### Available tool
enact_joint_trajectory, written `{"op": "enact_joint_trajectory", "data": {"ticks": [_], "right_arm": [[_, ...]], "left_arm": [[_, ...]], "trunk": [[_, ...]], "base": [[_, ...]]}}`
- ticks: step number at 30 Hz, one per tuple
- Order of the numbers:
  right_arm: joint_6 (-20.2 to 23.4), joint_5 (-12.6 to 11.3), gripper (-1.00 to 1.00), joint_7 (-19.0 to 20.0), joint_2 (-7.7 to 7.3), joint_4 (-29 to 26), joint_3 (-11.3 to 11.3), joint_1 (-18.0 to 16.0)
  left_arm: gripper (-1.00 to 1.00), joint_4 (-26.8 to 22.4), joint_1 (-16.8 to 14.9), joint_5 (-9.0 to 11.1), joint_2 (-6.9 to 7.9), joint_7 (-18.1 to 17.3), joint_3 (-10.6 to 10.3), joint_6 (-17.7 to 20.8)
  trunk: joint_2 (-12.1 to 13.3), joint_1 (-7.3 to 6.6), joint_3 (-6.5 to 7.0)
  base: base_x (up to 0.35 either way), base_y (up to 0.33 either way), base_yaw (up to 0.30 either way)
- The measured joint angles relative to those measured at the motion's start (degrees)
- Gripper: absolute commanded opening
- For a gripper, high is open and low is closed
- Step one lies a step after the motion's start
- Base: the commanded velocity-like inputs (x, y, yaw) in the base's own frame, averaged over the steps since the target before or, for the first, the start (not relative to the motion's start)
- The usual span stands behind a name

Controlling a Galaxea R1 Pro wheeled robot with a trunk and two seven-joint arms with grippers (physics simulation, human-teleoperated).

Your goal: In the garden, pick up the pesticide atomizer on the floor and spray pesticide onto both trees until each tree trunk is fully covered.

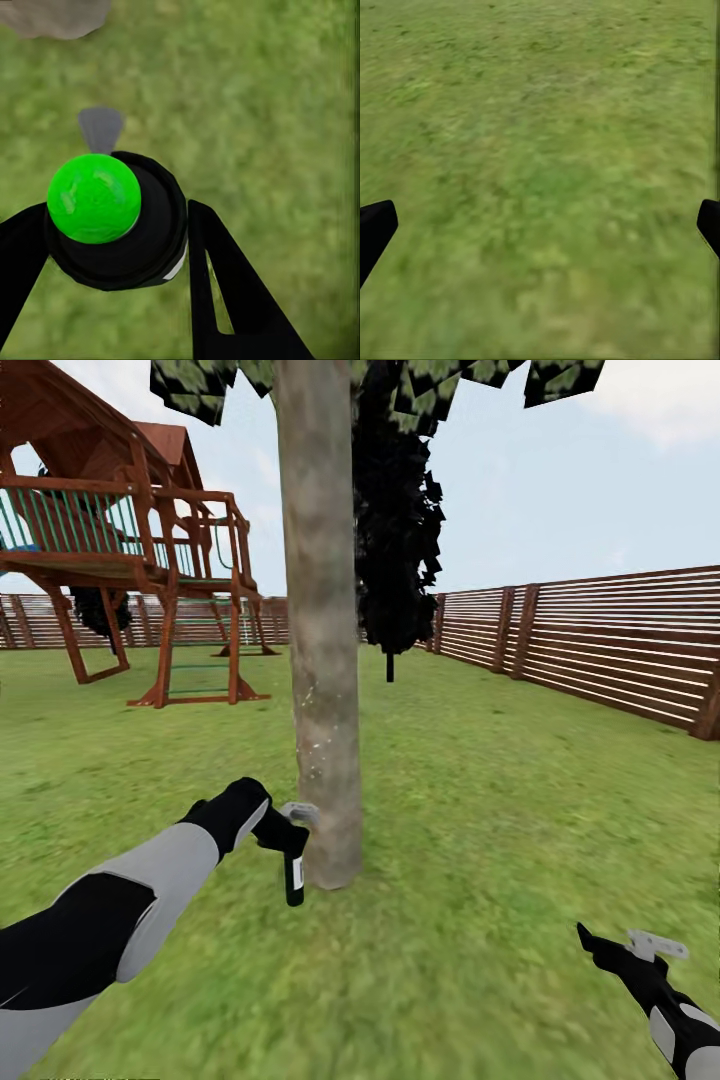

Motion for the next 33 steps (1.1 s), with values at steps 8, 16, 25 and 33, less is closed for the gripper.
{"op": "enact_joint_trajectory", "data": {"ticks": [8, 16, 25, 33], "right_arm": [[0.0, 0.0, 1.0, -0.01, 0.0, 0.0, 0.0, 0.0], [0.0, 0.0, 1.0, 0.0, 0.0, 0.0, 0.0, 0.0], [0.0, 0.0, 1.0, 0.0, 0.0, 0.0, 0.0, 0.0], [0.0, 0.0, 1.0, 0.0, 0.0, 0.0, 0.0, 0.0]], "left_arm": [[-1.0, 0.22, 0.0, -0.04, -0.06, -0.03, 0.04, 0.0], [-1.0, 0.26, 0.0, 0.0, -0.03, 0.0, 0.02, -0.01], [-1.0, 0.85, 0.0, 0.06, 0.09, 0.0, 0.04, -0.08], [-1.0, 1.25, 0.0, 0.12, 0.02, 0.0, 0.04, -0.07]], "trunk": [[0.0, 0.0, 0.0], [0.0, 0.0, 0.0], [0.0, 0.0, 0.0], [0.0, 0.0, 0.0]], "base": [[0.0, -0.322, 0.238], [0.065, -0.318, 0.21], [0.084, -0.144, 0.007], [0.134, -0.287, 0.108]]}}
